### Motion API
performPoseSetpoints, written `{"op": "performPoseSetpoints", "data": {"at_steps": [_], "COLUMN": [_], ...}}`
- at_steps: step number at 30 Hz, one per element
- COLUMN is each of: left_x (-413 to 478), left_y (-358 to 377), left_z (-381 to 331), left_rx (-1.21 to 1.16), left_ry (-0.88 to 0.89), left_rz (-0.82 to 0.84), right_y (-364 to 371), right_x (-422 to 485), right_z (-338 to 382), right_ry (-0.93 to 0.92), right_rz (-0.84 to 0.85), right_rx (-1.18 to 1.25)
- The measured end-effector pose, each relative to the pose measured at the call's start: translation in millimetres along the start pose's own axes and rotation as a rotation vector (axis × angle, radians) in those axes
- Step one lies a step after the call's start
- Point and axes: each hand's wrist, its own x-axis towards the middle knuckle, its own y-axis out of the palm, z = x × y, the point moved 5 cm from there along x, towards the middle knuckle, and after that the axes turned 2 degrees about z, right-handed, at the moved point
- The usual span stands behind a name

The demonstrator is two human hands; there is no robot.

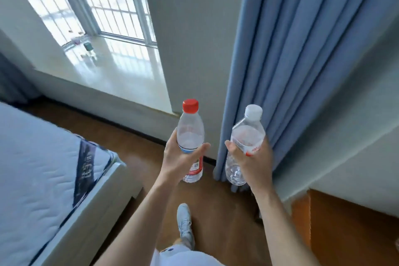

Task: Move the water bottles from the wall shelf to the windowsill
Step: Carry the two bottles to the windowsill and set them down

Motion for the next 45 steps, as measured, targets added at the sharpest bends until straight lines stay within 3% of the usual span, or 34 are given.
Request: {"op": "performPoseSetpoints", "data": {"at_steps": [12,25,45], "left_x": [38.0,207.3,431.7], "left_y": [-189.0,-342.4,-490.5], "left_z": [63.7,96.1,163.9], "left_rx": [0.064,0.1,0.12], "left_ry": [-0.122,-0.14,-0.228], "left_rz": [-0.416,-0.528,-0.82], "right_y": [223.0,445.8,724.7], "right_x": [46.1,165.2,337.2], "right_z": [23.5,52.8,40.6], "right_ry": [-0.083,-0.075,-0.023], "right_rz": [0.373,0.469,0.806], "right_rx": [-0.067,-0.092,-0.011]}}
